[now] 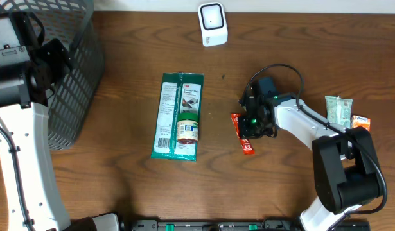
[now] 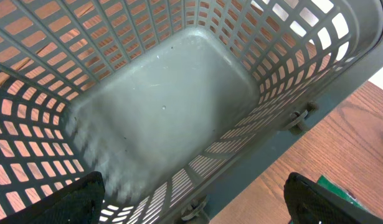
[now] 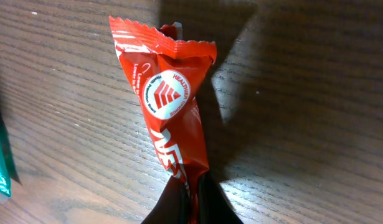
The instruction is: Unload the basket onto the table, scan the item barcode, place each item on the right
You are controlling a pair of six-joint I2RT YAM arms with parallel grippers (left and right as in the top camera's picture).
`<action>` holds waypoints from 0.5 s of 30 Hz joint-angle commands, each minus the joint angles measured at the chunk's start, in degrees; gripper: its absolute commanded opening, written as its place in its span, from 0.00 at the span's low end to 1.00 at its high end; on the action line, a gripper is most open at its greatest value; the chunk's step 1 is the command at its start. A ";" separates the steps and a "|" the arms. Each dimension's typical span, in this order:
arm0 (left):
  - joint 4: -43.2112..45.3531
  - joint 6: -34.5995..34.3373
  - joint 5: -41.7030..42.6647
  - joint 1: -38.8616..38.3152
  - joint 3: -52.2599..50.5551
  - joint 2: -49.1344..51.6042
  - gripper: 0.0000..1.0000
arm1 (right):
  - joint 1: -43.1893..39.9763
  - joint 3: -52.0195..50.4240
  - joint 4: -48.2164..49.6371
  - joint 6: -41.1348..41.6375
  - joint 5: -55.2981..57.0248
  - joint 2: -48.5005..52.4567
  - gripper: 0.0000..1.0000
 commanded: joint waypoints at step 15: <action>-0.02 0.55 -0.72 0.31 0.35 0.02 0.92 | 1.09 -0.59 0.81 -1.07 6.43 1.07 0.01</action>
